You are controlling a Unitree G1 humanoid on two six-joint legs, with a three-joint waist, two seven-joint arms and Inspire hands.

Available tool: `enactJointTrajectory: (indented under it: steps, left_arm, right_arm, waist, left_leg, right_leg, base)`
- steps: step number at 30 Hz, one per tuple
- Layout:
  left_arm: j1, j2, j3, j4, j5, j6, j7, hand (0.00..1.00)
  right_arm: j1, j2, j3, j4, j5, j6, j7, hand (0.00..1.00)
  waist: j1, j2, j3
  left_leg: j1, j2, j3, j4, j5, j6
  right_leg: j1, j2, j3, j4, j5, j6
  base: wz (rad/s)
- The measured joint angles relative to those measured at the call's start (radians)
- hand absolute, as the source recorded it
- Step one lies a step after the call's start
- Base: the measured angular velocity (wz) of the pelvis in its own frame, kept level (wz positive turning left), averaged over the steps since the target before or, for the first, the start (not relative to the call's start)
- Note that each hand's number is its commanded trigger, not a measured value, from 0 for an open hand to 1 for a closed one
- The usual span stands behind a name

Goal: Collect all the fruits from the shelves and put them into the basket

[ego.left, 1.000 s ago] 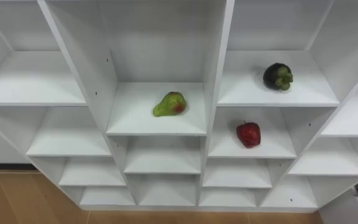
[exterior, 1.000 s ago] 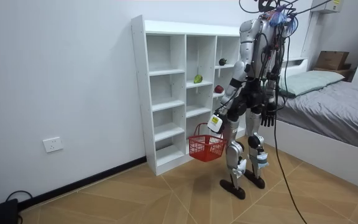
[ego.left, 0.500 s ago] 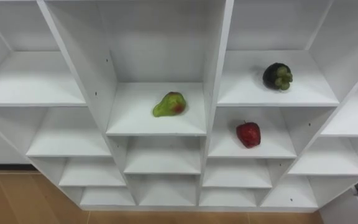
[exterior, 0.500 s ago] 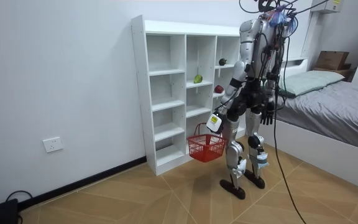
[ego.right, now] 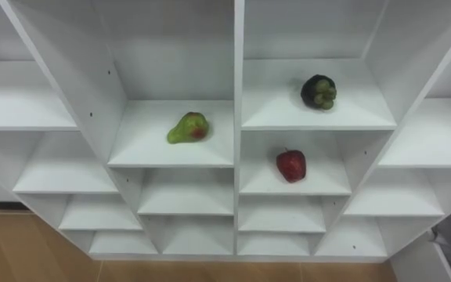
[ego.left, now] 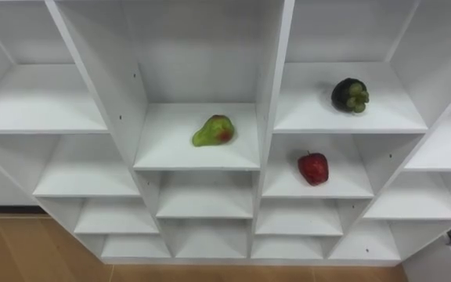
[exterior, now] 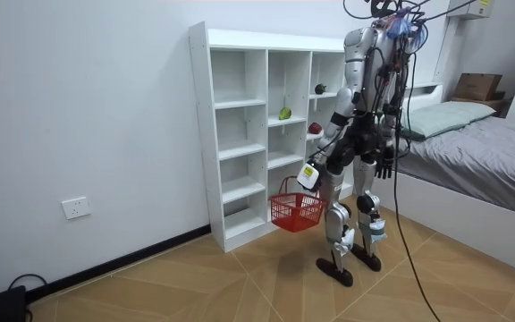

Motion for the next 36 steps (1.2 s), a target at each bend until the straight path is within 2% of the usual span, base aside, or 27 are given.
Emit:
enactJointTrajectory:
  steps: [3,10,12,14,16,17,19,24,26,30,36]
  left_arm:
    - [-0.003,0.000,-0.003,0.001,-0.004,-0.002,0.002,1.00]
    - [-0.002,0.000,-0.003,0.001,-0.004,-0.038,0.053,1.00]
    - [0.000,-0.001,0.003,-0.002,0.001,-0.047,0.061,1.00]
    - [0.003,0.000,0.021,-0.020,0.001,-0.067,0.062,1.00]
    - [0.002,0.000,0.029,-0.022,0.001,-0.088,0.063,1.00]
    - [0.002,0.000,0.029,-0.024,-0.001,-0.098,0.063,1.00]
    - [0.000,0.000,0.025,-0.028,-0.003,-0.107,0.063,1.00]
    - [0.002,-0.003,-0.003,-0.040,-0.023,-0.116,0.064,1.00]
    - [0.003,-0.006,-0.004,-0.041,-0.023,-0.131,0.065,1.00]
    - [0.018,-0.006,-0.007,-0.073,-0.023,-0.151,0.067,1.00]
    - [0.035,-0.005,-0.025,-0.070,-0.021,-0.165,0.068,1.00]
  right_arm:
    - [0.001,0.000,0.003,-0.001,0.023,-0.005,-0.026,0.00]
    - [0.004,-0.004,0.000,-0.033,0.074,-0.013,-0.107,0.00]
    - [0.013,-0.005,-0.042,-0.102,0.088,-0.039,-0.132,0.00]
    - [0.037,-0.002,-0.078,-0.244,0.117,-0.118,-0.149,0.00]
    - [0.060,0.001,-0.079,-0.331,0.116,-0.160,-0.150,0.00]
    - [0.061,0.006,-0.079,-0.383,0.117,-0.177,-0.149,0.00]
    - [0.077,0.014,-0.076,-0.465,0.108,-0.190,-0.149,0.00]
    - [0.181,0.027,-0.053,-0.780,0.114,-0.194,-0.149,0.00]
    - [0.212,0.032,-0.047,-0.906,0.124,-0.206,-0.155,0.00]
    - [0.236,0.032,-0.041,-1.033,0.134,-0.223,-0.180,0.00]
    - [0.250,0.033,-0.018,-1.223,0.152,-0.251,-0.209,0.00]
  waist:
    - [0.000,0.001,0.0008]
    - [0.004,-0.007,-0.0015]
    - [0.004,-0.006,-0.0020]
    - [0.003,-0.003,-0.0027]
    - [0.000,0.000,-0.0027]
    - [0.001,-0.003,-0.0061]
    - [-0.001,-0.002,-0.0076]
    - [-0.003,0.001,-0.0088]
    - [-0.009,0.003,-0.0106]
    - [-0.008,0.000,-0.0121]
    - [-0.008,0.010,-0.0098]
  left_leg:
    - [-0.004,0.000,0.000,0.000,0.000,0.000]
    - [-0.002,0.000,0.003,0.000,0.000,0.000]
    - [-0.003,0.002,0.018,0.000,0.000,0.000]
    - [-0.009,0.005,0.026,0.001,0.000,0.000]
    - [-0.007,0.005,0.028,0.001,0.000,0.000]
    - [-0.008,0.005,0.031,0.001,0.000,0.000]
    - [-0.009,0.005,0.033,0.001,0.000,0.000]
    - [-0.011,0.007,0.051,0.001,0.000,0.000]
    - [-0.017,0.008,0.051,0.001,0.000,0.000]
    - [-0.020,0.009,0.052,0.000,0.000,0.000]
    - [-0.020,0.018,0.059,0.002,0.000,0.000]
  right_leg:
    - [0.000,0.000,0.000,0.000,0.000,0.000]
    - [-0.001,0.000,0.004,0.003,0.000,0.000]
    - [-0.005,0.001,0.009,0.003,0.002,-0.001]
    - [-0.014,0.003,0.011,0.001,0.007,-0.002]
    - [-0.017,0.002,0.018,0.001,0.007,-0.001]
    - [-0.019,0.003,0.022,0.001,0.007,-0.001]
    - [-0.023,0.003,0.022,0.002,0.008,-0.001]
    - [-0.033,0.003,0.033,0.005,0.011,-0.001]
    - [-0.038,0.004,0.033,0.005,0.013,-0.001]
    - [-0.040,0.005,0.034,0.005,0.019,0.000]
    - [-0.043,0.014,0.041,0.004,0.031,-0.003]
  base:
    - [0.00]
    - [-0.01]
    - [-0.12]
    - [-0.10]
    - [-0.02]
    - [-0.06]
    - [-0.06]
    - [-0.11]
    - [0.00]
    - [-0.01]
    - [-0.05]
